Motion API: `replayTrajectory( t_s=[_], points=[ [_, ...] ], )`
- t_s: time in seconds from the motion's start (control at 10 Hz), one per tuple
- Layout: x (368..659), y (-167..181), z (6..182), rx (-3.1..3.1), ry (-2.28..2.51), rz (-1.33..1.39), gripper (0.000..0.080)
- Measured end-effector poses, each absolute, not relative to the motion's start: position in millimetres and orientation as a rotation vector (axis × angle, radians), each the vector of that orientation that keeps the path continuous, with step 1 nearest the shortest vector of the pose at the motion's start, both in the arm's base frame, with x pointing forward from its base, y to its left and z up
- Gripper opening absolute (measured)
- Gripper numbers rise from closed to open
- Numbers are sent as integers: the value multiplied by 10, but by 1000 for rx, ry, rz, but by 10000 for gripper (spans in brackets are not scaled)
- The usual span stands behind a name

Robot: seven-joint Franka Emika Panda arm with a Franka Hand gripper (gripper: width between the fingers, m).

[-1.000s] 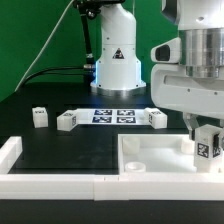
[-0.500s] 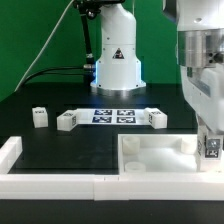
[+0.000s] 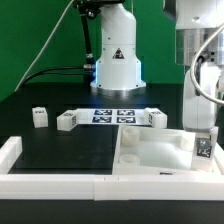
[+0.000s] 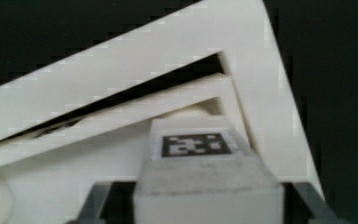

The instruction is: Assemble one leg

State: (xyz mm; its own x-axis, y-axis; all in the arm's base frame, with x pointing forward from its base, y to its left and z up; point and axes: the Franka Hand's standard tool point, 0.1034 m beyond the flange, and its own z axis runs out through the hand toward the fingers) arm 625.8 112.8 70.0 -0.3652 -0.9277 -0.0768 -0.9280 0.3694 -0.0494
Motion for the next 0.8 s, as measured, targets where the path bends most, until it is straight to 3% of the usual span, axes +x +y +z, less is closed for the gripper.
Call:
replayTrajectory(
  t_s=[0.2,0.3,0.4,0.5,0.6,0.8],
  points=[
    [6255,1122,696,-1745,2502,-1,292],
    [6254,1125,693,-1753,2496,-1,347],
    [6253,1126,692,-1756,2495,-1,530],
    [6253,1127,691,-1758,2493,-1,530],
    [6252,1127,690,-1759,2493,-1,624],
    [6252,1127,689,-1762,2491,-1,642]
  ],
)
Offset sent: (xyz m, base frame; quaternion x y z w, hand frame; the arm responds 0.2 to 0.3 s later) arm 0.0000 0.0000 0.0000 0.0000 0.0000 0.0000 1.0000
